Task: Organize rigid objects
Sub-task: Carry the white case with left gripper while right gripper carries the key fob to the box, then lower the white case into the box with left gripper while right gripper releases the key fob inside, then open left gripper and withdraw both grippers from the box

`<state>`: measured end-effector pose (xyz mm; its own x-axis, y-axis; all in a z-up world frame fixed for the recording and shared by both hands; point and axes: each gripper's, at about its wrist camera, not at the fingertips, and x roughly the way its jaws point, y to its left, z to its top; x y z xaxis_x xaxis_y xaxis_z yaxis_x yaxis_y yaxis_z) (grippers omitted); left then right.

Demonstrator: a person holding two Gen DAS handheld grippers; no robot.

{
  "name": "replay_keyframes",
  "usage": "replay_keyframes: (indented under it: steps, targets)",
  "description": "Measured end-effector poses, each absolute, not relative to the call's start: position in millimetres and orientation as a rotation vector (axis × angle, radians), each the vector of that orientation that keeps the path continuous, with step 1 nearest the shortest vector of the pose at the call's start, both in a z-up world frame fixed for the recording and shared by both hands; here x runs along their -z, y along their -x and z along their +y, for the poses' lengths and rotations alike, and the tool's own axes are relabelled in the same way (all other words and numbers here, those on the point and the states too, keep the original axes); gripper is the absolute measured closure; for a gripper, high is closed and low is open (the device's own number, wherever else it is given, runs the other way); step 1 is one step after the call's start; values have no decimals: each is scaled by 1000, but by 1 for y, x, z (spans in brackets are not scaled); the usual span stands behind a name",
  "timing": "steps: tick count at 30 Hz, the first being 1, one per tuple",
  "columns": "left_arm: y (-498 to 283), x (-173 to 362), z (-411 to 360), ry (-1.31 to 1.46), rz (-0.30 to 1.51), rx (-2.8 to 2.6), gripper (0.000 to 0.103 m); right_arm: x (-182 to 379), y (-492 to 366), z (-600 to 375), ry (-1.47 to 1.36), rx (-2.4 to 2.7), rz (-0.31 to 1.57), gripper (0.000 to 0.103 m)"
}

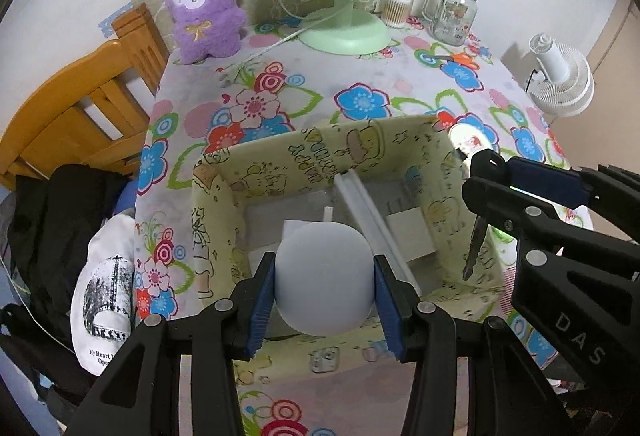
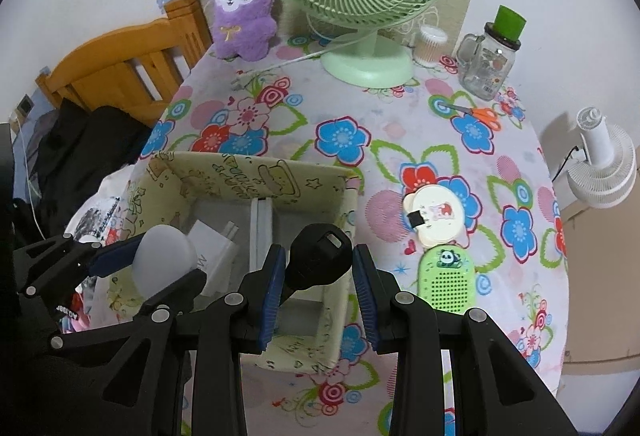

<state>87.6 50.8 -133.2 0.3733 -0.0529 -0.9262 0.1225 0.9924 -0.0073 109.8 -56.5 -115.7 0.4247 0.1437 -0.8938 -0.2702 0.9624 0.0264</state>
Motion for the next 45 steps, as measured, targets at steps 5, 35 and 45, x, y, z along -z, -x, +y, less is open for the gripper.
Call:
replay_keyframes:
  steps: [5,35,45]
  targets:
    - [-91,143,56,-83,1205,124,55,125,-113,-48,129,-261,1129,66]
    - [-91,173,58,-88,1295,156,28,141,-107,-47,121,-222,1175,35]
    - [-91,171,55,-87,1274,167,50,142,-100,-51,114,-220,1176,35]
